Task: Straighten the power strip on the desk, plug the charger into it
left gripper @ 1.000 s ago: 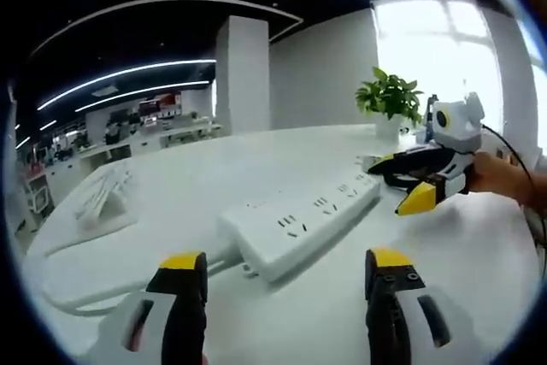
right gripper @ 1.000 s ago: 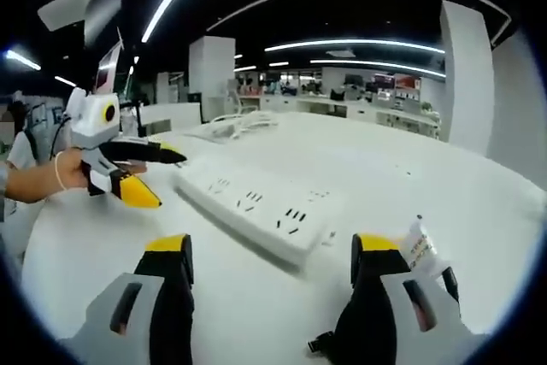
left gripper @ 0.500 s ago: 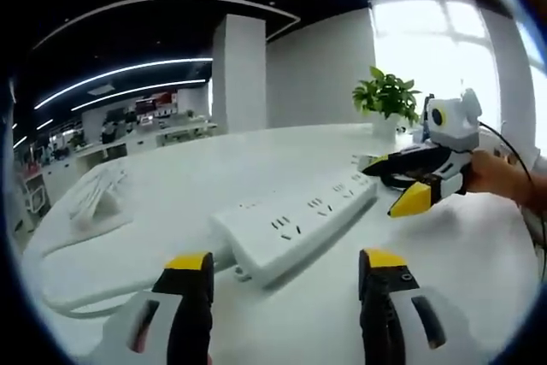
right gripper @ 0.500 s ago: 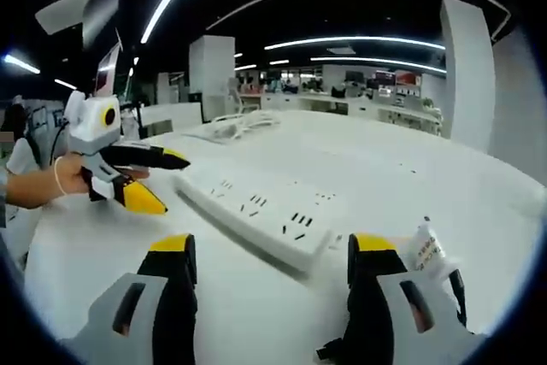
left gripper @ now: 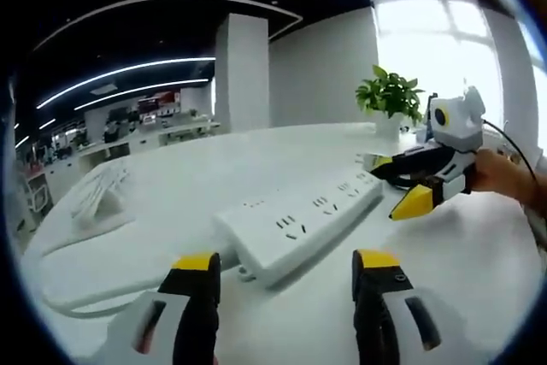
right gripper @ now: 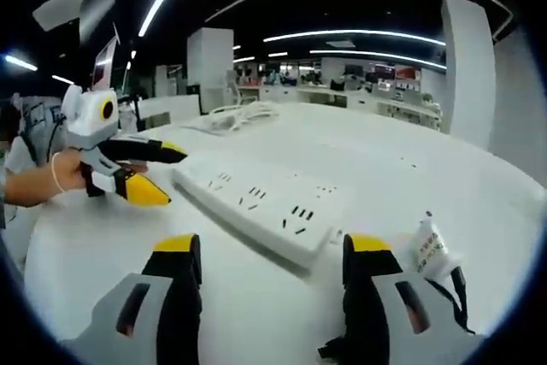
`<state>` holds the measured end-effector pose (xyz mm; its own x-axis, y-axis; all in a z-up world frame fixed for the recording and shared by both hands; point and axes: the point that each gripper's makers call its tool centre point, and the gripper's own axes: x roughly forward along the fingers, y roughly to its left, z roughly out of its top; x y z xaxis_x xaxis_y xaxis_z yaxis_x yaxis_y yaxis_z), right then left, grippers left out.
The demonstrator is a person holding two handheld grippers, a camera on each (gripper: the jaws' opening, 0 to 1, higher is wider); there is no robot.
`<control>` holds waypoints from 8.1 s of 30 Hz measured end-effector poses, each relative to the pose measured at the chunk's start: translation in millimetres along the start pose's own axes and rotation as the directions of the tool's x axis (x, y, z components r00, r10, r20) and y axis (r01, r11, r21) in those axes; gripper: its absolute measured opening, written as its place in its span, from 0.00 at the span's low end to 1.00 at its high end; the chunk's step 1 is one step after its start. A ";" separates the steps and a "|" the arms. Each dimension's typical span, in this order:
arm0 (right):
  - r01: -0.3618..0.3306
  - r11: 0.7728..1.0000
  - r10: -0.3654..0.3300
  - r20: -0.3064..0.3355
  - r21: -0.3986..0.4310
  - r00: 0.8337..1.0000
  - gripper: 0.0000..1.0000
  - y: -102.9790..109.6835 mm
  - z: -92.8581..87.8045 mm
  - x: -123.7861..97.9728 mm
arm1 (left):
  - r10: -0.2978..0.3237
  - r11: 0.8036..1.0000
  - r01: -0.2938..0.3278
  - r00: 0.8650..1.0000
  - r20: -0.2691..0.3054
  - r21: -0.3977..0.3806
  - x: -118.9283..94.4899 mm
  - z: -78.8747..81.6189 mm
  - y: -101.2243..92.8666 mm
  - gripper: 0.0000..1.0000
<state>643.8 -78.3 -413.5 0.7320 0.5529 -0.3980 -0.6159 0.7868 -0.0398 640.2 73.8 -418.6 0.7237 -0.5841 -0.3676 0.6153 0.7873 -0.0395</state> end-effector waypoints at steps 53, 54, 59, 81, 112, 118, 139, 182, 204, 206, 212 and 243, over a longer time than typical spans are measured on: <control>0.094 0.995 -0.094 0.014 0.017 0.995 0.36 -14.3 0.5 2.9 | 0.044 0.998 -0.044 0.999 -0.001 0.033 3.0 -0.2 5.8 0.36; 0.098 0.995 -0.098 0.014 0.018 0.995 0.35 -15.2 0.5 2.9 | 0.044 0.998 -0.044 0.999 -0.002 0.034 3.0 -0.2 5.8 0.36; 0.111 0.994 -0.111 0.010 0.019 0.994 0.33 -17.3 0.2 3.3 | 0.044 0.999 -0.044 0.999 0.000 0.025 3.2 0.1 6.6 0.35; 0.141 0.990 -0.141 -0.002 0.014 0.990 0.33 -15.7 0.1 5.9 | 0.048 0.999 -0.048 0.999 0.005 0.006 4.3 0.5 10.7 0.33; 0.174 0.983 -0.173 -0.015 0.064 0.985 0.32 -7.1 1.2 7.0 | 0.000 0.999 0.000 1.000 0.007 0.053 3.2 -0.3 21.4 0.32; 0.174 0.983 -0.173 -0.017 0.062 0.985 0.31 -7.6 1.0 6.6 | -0.004 0.998 0.004 1.000 0.008 0.057 3.7 0.0 21.5 0.32; 0.174 0.982 -0.173 -0.025 0.066 0.985 0.30 4.5 -3.5 -5.9 | -0.002 0.996 0.004 1.000 -0.015 0.089 -10.5 -6.1 14.7 0.29; 0.114 0.993 -0.114 0.017 0.009 0.993 0.29 23.6 -13.1 -27.1 | 0.009 0.999 -0.009 1.000 -0.013 0.047 -39.7 -19.7 1.7 0.29; 0.062 0.997 -0.064 0.055 0.042 0.996 0.45 37.4 -5.4 -29.8 | 0.006 1.000 -0.006 1.000 0.001 0.016 -53.8 -15.5 -0.8 0.49; 0.051 0.998 -0.053 0.052 0.037 0.997 0.47 39.9 -5.5 -30.9 | -0.002 1.000 0.002 1.000 0.007 0.013 -56.5 -13.3 -2.4 0.50; 0.047 0.998 -0.049 0.059 0.028 0.997 0.51 41.8 -3.9 -36.5 | -0.015 1.000 0.015 1.000 0.014 0.013 -62.5 -10.0 -5.8 0.54; -0.094 0.995 0.098 0.117 -0.035 0.988 0.71 82.4 10.8 -60.7 | -0.111 0.993 0.111 0.994 0.009 0.030 -79.9 -5.1 -35.1 0.69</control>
<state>551.8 -44.1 -382.8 0.6972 0.6556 -0.2899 -0.6922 0.7209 -0.0344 559.2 93.8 -392.6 0.6533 -0.6699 -0.3527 0.7010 0.7112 -0.0524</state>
